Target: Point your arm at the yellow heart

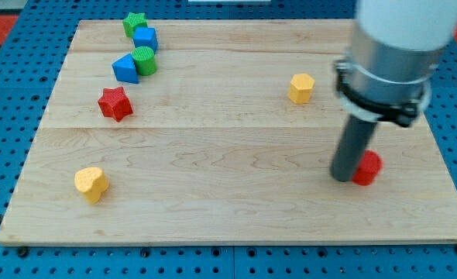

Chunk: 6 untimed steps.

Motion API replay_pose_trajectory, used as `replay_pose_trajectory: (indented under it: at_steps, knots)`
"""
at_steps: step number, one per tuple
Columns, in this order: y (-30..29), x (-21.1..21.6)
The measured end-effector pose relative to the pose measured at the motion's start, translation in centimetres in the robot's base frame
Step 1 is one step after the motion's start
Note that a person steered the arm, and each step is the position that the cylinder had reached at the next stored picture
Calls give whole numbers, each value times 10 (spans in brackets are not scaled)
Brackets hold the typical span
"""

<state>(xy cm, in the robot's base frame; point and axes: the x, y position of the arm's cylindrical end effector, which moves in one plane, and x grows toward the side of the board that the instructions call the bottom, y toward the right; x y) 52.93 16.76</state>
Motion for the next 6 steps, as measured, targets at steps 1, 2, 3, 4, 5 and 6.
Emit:
replay_pose_trajectory:
  at_steps: [1,2,3,4,5,6]
  knots:
    - [-24,0]
    - [-83,79]
    - [-147,89]
    - [-308,86]
    - [-386,57]
    - [-352,20]
